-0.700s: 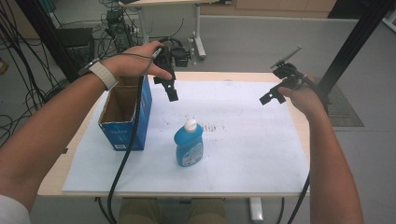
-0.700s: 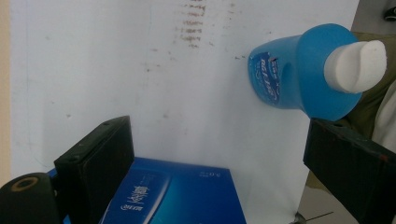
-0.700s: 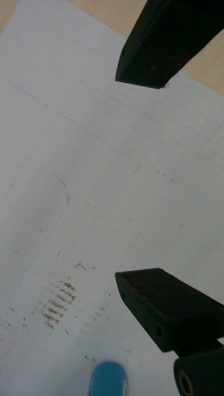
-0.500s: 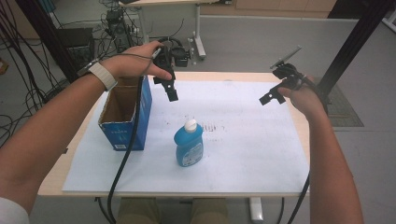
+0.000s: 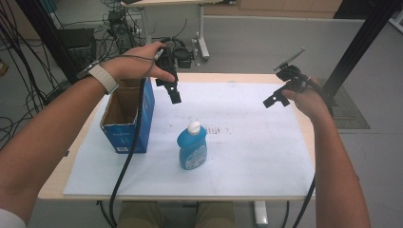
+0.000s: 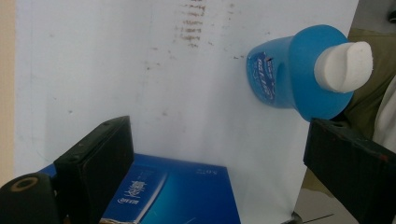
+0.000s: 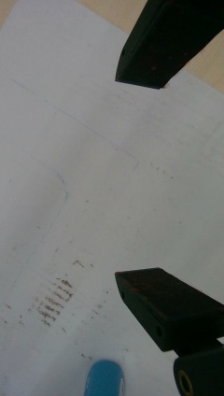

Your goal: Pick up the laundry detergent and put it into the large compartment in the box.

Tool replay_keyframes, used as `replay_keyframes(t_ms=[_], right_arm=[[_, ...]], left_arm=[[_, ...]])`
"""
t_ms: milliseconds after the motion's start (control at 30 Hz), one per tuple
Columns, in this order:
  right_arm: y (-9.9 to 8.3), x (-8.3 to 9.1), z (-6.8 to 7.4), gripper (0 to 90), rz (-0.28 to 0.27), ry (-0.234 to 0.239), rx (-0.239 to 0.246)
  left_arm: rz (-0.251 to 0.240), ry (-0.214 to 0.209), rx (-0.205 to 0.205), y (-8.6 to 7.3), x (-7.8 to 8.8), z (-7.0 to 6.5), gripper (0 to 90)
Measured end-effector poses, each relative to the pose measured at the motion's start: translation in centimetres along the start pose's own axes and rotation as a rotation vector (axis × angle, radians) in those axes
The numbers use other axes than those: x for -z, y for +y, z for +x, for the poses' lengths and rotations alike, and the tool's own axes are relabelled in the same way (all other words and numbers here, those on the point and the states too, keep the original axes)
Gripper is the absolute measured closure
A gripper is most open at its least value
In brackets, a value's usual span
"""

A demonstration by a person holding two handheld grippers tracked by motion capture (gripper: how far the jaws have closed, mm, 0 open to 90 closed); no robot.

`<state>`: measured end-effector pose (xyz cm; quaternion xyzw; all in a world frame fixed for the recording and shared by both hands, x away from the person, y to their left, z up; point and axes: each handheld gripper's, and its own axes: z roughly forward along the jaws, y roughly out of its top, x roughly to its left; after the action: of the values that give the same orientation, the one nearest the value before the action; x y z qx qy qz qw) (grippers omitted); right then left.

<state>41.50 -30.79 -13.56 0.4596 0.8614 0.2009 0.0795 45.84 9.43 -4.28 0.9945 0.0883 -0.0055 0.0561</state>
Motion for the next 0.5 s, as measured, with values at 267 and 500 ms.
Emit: replay_keyframes(t_ms=[267, 500], right_arm=[[0.02, -0.01, -0.04, 5.0, -0.001, 0.001, 0.000], [-0.09, 0.18, -0.10, 5.1, 0.000, 0.000, -0.006]], left_arm=[[0.004, -0.001, 0.002, 0.04, -0.03, 0.04, 8.9], [-0.005, -0.003, 0.016, -0.19, 0.18, 0.05, 8.9]])
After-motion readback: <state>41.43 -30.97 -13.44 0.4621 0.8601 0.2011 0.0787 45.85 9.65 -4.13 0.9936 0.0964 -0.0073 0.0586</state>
